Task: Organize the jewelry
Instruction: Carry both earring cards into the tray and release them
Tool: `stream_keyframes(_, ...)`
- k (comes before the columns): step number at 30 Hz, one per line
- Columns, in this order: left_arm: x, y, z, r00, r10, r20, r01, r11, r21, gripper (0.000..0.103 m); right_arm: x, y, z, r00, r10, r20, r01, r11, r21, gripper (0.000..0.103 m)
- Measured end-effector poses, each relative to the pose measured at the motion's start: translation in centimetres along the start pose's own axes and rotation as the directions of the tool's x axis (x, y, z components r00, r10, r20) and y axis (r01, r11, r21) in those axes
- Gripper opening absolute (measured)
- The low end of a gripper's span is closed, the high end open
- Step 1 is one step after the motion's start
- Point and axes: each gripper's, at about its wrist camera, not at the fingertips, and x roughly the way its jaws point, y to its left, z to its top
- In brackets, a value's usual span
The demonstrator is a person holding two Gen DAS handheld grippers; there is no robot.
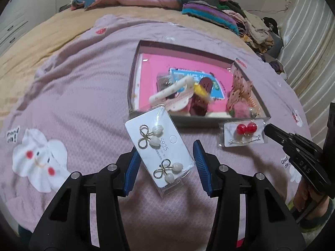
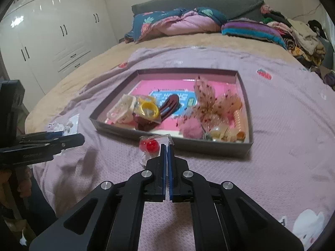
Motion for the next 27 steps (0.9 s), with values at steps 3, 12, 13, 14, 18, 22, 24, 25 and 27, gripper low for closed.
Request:
stream_keyframes(3, -0.1, -0.4, 0.6, 1.000, -0.006, 0.010, 0.006, 1.000, 0.006, 0.041, -0.3, -0.4, 0.2, 1.000, 0.010, -0.002, -0.010, 1.000, 0.022, 0.001)
stream_keyframes(12, -0.3, -1.8, 2.5, 0.999, -0.025, 0.024, 0.024, 0.999, 0.039, 0.041, -1.2, -1.3, 0.9, 1.000, 0.022, 0.011, -0.023, 0.998, 0.058, 0.001)
stream_keyframes(13, -0.3, -1.9, 2.7, 0.999, -0.027, 0.026, 0.026, 0.999, 0.043, 0.041, -1.5, -1.3, 1.1, 1.000, 0.022, 0.018, -0.023, 0.998, 0.058, 0.001)
stream_keyframes(14, -0.3, -2.1, 3.0, 0.999, -0.027, 0.029, 0.026, 0.998, 0.048, 0.041, -1.8, -1.4, 1.4, 0.999, 0.019, 0.026, -0.021, 0.998, 0.057, 0.001)
stream_keyframes(18, -0.1, -3.1, 4.7, 0.999, -0.029, 0.042, 0.025, 0.997, 0.074, 0.041, -2.9, -2.2, 3.0, 0.997, 0.001, 0.072, -0.005, 0.998, 0.062, 0.001)
stream_keyframes(22, 0.9, -4.4, 6.2, 0.998, -0.033, 0.046, 0.028, 0.995, 0.101, 0.041, -2.9, -3.6, 4.1, 0.995, -0.023, 0.096, 0.015, 0.997, 0.080, 0.001)
stream_keyframes(24, 1.5, -4.9, 6.7, 0.999, -0.034, 0.039, 0.030, 0.993, 0.110, 0.041, -2.6, -4.4, 4.5, 0.995, -0.037, 0.098, 0.028, 0.995, 0.094, 0.001)
stream_keyframes(25, 1.8, -5.1, 6.9, 0.999, -0.039, 0.034, 0.035, 0.993, 0.111, 0.041, -2.4, -4.8, 4.7, 0.994, -0.040, 0.098, 0.030, 0.994, 0.102, 0.001)
stream_keyframes(27, 2.6, -5.6, 7.3, 0.999, -0.044, 0.025, 0.041, 0.992, 0.118, 0.041, -1.9, -5.5, 4.9, 0.994, -0.048, 0.098, 0.036, 0.992, 0.117, 0.001)
